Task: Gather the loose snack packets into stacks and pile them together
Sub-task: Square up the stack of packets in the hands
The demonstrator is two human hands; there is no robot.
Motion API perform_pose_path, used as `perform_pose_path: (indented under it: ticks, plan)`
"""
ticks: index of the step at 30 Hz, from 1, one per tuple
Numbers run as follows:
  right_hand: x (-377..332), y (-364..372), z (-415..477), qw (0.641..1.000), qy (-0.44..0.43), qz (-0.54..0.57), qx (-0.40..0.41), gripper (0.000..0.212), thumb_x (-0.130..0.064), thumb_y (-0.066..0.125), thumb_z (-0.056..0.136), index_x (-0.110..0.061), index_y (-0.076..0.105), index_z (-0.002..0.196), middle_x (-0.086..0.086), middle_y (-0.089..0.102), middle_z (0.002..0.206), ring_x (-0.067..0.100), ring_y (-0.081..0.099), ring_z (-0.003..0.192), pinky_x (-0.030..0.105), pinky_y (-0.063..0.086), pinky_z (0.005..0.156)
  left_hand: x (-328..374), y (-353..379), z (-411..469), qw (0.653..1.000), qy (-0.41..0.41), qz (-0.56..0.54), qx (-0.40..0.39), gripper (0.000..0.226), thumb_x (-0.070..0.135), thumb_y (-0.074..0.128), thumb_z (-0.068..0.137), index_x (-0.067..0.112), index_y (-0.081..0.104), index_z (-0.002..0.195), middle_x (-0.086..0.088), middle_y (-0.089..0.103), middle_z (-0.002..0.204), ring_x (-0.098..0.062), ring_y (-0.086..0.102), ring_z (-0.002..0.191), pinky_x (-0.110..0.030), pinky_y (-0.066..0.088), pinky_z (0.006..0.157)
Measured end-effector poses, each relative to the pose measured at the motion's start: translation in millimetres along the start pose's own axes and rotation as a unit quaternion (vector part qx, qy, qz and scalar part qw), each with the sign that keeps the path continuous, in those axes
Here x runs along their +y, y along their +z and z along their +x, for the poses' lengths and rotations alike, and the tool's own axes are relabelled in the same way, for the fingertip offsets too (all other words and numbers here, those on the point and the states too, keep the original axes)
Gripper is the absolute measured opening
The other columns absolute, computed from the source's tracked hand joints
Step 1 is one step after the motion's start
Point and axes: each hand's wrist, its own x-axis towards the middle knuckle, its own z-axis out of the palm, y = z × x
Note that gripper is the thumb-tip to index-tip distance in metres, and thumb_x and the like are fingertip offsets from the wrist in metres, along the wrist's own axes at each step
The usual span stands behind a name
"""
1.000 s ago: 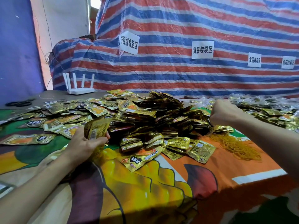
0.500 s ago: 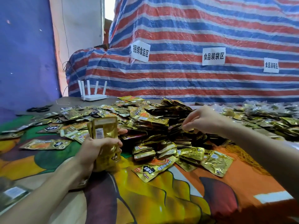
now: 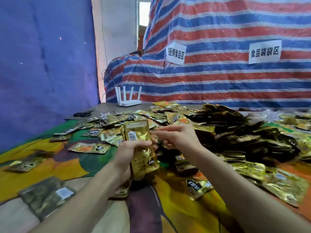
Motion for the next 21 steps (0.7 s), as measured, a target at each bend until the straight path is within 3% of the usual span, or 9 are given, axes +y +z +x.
perform_pose_path:
  ticks: [2,5,8,10,11,17,19,21]
  plan:
    - [8.3,-3.3,0.5,1.0,0.016,0.003,-0.018,0.009,-0.013,0.08,0.085,-0.007,0.08,0.091,0.007,0.074,0.076,0.01,0.06,0.06,0.019,0.05,0.053,2.4,-2.8,1.2,0.994,-0.008,-0.081,-0.067,0.024,0.003,0.066,0.075,0.012,0.08,0.092,-0.009,0.071,0.089,-0.025,0.069,0.073,-0.042,0.057,0.076]
    - [5.4,-14.0,-2.5,0.986,0.033,0.055,-0.154,0.009,-0.011,0.07,0.092,-0.006,0.074,0.085,0.003,0.066,0.074,0.012,0.058,0.065,0.019,0.047,0.055,7.6,-8.4,2.1,0.959,-0.014,-0.224,-0.171,0.026,0.001,0.059,0.079,0.008,0.066,0.103,-0.006,0.059,0.088,-0.02,0.06,0.077,-0.04,0.056,0.073]
    - [-7.2,-26.1,-8.0,0.951,0.011,0.184,-0.249,0.012,-0.019,0.063,0.079,-0.012,0.071,0.072,0.008,0.068,0.087,0.022,0.063,0.089,0.031,0.048,0.088,9.9,-9.2,1.1,0.953,-0.011,-0.239,-0.184,0.025,0.001,0.062,0.076,0.009,0.06,0.099,-0.004,0.052,0.087,-0.017,0.052,0.08,-0.035,0.052,0.076]
    - [-9.7,-28.4,-10.3,0.932,-0.002,0.267,-0.245,0.014,-0.021,0.057,0.072,-0.012,0.065,0.066,0.011,0.068,0.088,0.028,0.064,0.099,0.044,0.039,0.108,8.6,-7.5,0.5,0.957,-0.006,-0.226,-0.184,0.025,0.002,0.053,0.081,0.01,0.06,0.103,-0.003,0.053,0.086,-0.016,0.052,0.078,-0.035,0.051,0.076]
    - [-9.1,-28.0,-11.0,0.932,-0.012,0.275,-0.236,0.015,-0.02,0.054,0.071,-0.011,0.063,0.062,0.011,0.068,0.088,0.029,0.064,0.099,0.047,0.037,0.111,7.7,-6.9,0.2,0.958,-0.01,-0.218,-0.187,0.026,0.003,0.051,0.082,0.01,0.059,0.106,-0.003,0.053,0.085,-0.016,0.054,0.077,-0.035,0.052,0.075]
    - [-7.8,-27.9,-12.0,0.913,-0.023,0.322,-0.247,0.011,-0.017,0.056,0.063,-0.009,0.063,0.061,0.009,0.058,0.072,0.028,0.062,0.079,0.042,0.049,0.095,4.1,-8.4,3.0,0.959,-0.043,-0.207,-0.188,0.036,-0.002,0.069,0.07,0.008,0.064,0.105,-0.004,0.056,0.082,-0.018,0.059,0.07,-0.038,0.055,0.068]
    - [-8.0,-27.4,-12.3,0.899,-0.023,0.362,-0.246,0.02,-0.012,0.05,0.071,-0.01,0.069,0.07,0.003,0.055,0.065,0.024,0.063,0.072,0.041,0.055,0.091,4.0,-7.7,3.6,0.96,-0.043,-0.208,-0.183,0.039,-0.002,0.07,0.069,0.007,0.063,0.107,-0.004,0.056,0.082,-0.018,0.059,0.069,-0.039,0.055,0.067]
    - [-6.0,-24.4,-10.7,0.889,-0.012,0.396,-0.229,0.032,-0.007,0.048,0.081,-0.012,0.078,0.091,-0.001,0.054,0.063,0.017,0.06,0.06,0.037,0.059,0.079,2.8,-6.9,4.7,0.962,-0.047,-0.204,-0.177,0.033,0.001,0.061,0.076,0.007,0.062,0.108,-0.004,0.057,0.083,-0.018,0.059,0.07,-0.039,0.055,0.067]
